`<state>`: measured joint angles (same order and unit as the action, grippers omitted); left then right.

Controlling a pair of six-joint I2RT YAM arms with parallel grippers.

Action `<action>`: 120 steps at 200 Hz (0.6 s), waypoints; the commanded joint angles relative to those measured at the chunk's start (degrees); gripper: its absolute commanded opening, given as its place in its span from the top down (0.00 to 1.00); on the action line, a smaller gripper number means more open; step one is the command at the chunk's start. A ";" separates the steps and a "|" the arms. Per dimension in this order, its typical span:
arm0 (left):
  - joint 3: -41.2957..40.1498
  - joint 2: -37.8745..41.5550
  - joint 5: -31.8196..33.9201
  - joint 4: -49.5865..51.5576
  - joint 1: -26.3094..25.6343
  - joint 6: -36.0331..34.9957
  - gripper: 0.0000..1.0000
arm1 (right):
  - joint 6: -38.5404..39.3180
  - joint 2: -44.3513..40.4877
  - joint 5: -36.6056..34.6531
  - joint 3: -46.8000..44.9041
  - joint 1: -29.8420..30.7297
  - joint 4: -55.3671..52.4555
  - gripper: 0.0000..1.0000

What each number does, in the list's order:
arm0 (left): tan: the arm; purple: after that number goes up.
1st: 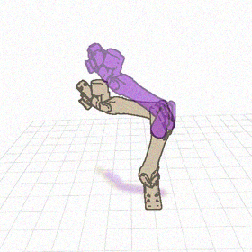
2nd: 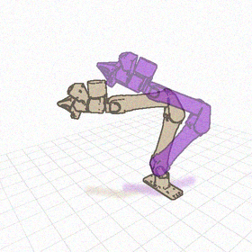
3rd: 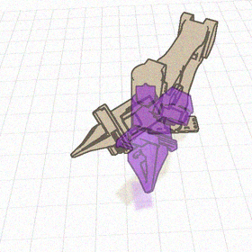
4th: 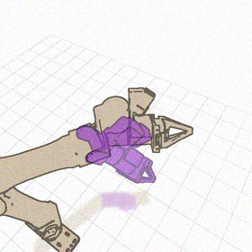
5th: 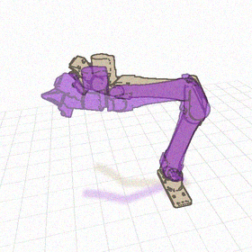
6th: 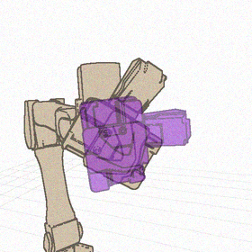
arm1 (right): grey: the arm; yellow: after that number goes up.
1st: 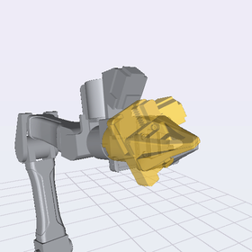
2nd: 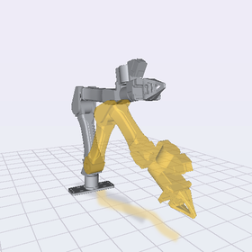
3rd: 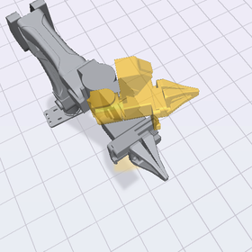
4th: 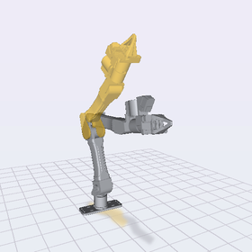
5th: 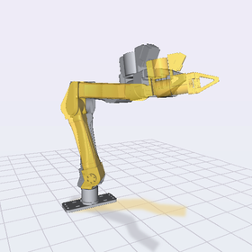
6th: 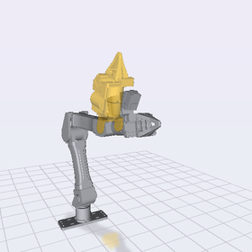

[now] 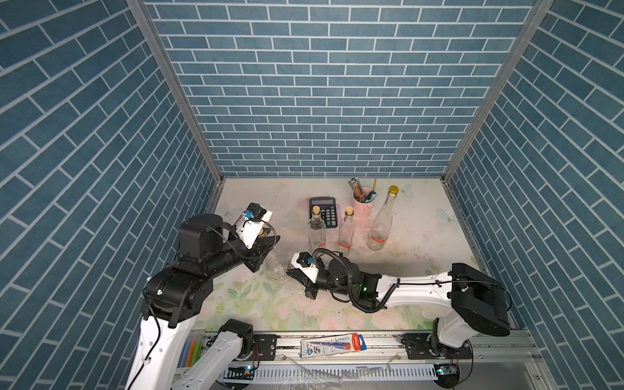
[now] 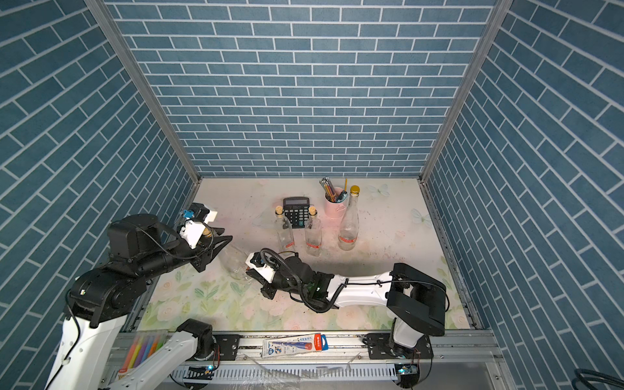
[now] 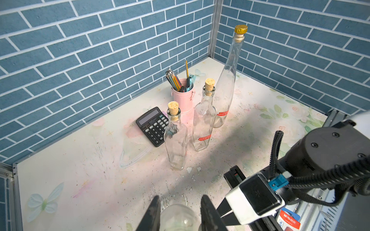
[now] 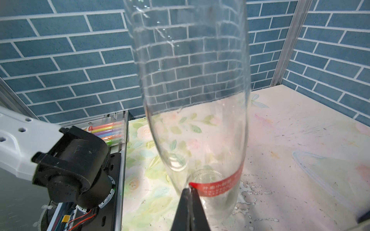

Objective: Remove the label from the bottle
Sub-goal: Tear open the label from the bottle.

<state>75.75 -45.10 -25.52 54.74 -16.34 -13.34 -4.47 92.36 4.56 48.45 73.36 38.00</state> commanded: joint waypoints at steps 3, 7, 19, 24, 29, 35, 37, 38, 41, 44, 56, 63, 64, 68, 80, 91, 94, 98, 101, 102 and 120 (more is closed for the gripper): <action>0.37 0.74 0.35 -0.88 -0.61 -1.77 1.00 | -0.55 -1.45 -1.57 -0.97 -1.68 -0.55 1.00; 0.42 0.67 0.53 -1.03 -0.60 -1.81 1.00 | -0.58 -1.55 -1.54 -1.06 -1.74 -0.47 1.00; 0.45 0.63 0.34 -0.87 -0.62 -2.05 1.00 | -0.63 -1.64 -1.05 -1.25 -1.89 -0.47 1.00; 0.44 0.57 0.39 -0.91 -0.70 -2.01 1.00 | -0.63 -1.71 -1.05 -1.30 -1.92 -0.55 1.00; 0.39 0.49 0.12 -0.91 -0.71 -2.00 1.00 | -0.66 -1.77 -0.97 -1.40 -2.08 -0.50 1.00; 0.49 0.50 0.03 -0.71 -0.79 -2.28 1.00 | -0.65 -1.79 -0.78 -1.50 -2.05 -0.61 1.00; 0.44 0.53 0.10 -0.69 -0.80 -2.29 1.00 | -0.63 -1.82 -0.76 -1.51 -2.08 -0.57 1.00; 0.45 0.54 0.06 -0.69 -0.80 -2.34 1.00 | -0.70 -1.82 -0.72 -1.55 -2.08 -0.61 1.00; 0.46 0.43 0.04 -0.77 -0.78 -2.27 1.00 | -0.71 -1.92 -0.77 -1.64 -2.15 -0.60 1.00; 0.41 0.52 0.19 -0.88 -0.81 -2.10 1.00 | -0.76 -1.98 -0.78 -1.73 -2.15 -0.50 1.00; 0.31 0.46 -0.07 -0.69 -0.89 -2.43 1.00 | -0.80 -2.13 -0.69 -1.95 -2.38 -0.53 1.00; 0.23 0.45 -0.30 -0.75 -0.89 -2.39 1.00 | -0.88 -2.17 -0.69 -2.08 -2.41 -0.47 1.00; 0.21 0.45 -0.27 -0.76 -0.89 -2.39 1.00 | -0.89 -2.18 -0.69 -2.10 -2.42 -0.47 1.00; 0.28 0.40 -0.32 -0.61 -0.89 -2.43 1.00 | -0.93 -2.26 -0.60 -2.19 -2.42 -0.54 1.00; 0.36 0.30 -0.53 -0.56 -0.90 -2.56 1.00 | -0.90 -2.42 -0.47 -2.39 -2.58 -0.47 1.00; 0.32 0.28 -0.54 -0.45 -0.98 -2.65 1.00 | -0.87 -2.65 -0.46 -2.52 -2.67 -0.63 1.00; 0.32 0.19 -0.56 -0.44 -0.98 -2.67 1.00 | -0.85 -2.63 -0.51 -2.56 -2.70 -0.57 1.00; 0.41 0.19 -0.52 -0.43 -1.04 -2.66 1.00 | -0.89 -2.72 -0.47 -2.63 -2.65 -0.61 1.00; 0.37 0.12 -0.50 -0.42 -1.06 -2.70 1.00 | -0.85 -2.71 -0.39 -2.65 -2.78 -0.64 1.00; 0.41 0.11 -0.54 -0.42 -1.06 -2.67 1.00 | -0.83 -2.71 -0.36 -2.70 -2.78 -0.64 1.00; 0.62 -0.29 -0.91 -0.25 -1.24 -2.82 1.00 | -0.75 -2.88 -0.26 -2.81 -2.95 -0.86 1.00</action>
<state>75.55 -45.78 -26.04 54.68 -17.19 -14.39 -4.54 91.09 6.42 46.68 72.05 38.06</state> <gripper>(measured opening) 0.330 0.042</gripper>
